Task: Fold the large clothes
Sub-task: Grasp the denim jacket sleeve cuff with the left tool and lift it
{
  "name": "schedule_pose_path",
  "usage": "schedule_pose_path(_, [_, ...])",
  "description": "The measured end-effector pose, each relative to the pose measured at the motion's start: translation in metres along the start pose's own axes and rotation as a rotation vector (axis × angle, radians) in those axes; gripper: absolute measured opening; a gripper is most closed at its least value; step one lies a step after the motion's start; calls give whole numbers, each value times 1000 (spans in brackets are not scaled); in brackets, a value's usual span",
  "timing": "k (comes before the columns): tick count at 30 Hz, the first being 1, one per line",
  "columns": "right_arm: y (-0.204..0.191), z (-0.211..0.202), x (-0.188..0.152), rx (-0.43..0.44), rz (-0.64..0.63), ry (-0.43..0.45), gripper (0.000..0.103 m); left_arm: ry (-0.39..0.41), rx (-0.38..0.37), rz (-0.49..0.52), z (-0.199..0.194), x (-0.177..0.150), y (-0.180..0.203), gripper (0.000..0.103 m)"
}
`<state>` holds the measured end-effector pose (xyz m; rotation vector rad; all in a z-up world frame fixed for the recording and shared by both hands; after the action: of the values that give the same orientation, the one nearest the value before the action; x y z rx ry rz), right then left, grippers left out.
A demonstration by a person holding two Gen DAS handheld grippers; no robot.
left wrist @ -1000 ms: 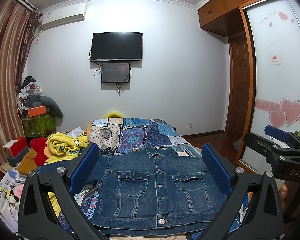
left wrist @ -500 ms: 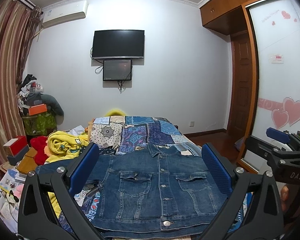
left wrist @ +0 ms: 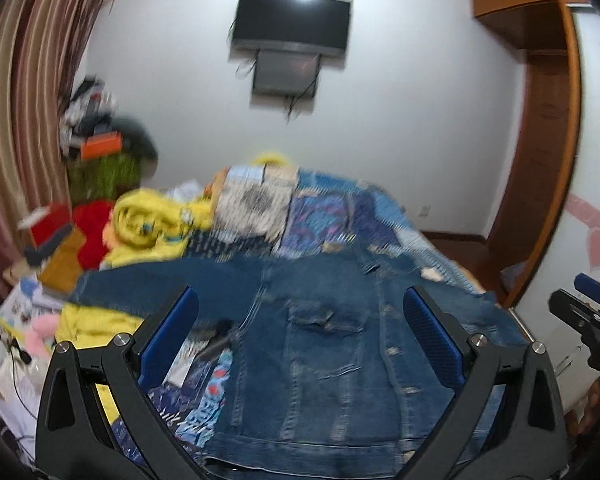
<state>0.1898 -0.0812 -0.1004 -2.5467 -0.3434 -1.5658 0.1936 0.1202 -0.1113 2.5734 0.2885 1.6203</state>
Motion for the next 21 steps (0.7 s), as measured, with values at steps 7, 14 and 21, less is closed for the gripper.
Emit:
schedule_pose_path(7, [-4, 72, -34, -5, -20, -170, 103, -215, 87, -119, 79, -41, -96, 103])
schedule_pose_path(14, [1, 127, -55, -94, -60, -307, 103, -381, 132, -277, 137, -86, -194, 103])
schedule_pose_path(21, [10, 155, -58, -175, -96, -345, 103, -442, 100, -431, 177, -117, -253, 103])
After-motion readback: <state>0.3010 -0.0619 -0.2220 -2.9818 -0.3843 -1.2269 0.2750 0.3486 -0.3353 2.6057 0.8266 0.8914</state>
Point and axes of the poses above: each gripper's, at about its wrist camera, not at the fingertips, and z roughly the way its jaws point, y to its right, x to its top, the point moved 9 cm from there along z, roughly the way its jaws point, and after that the axes turned 5 degrees about -x, right-handed, at the moved point
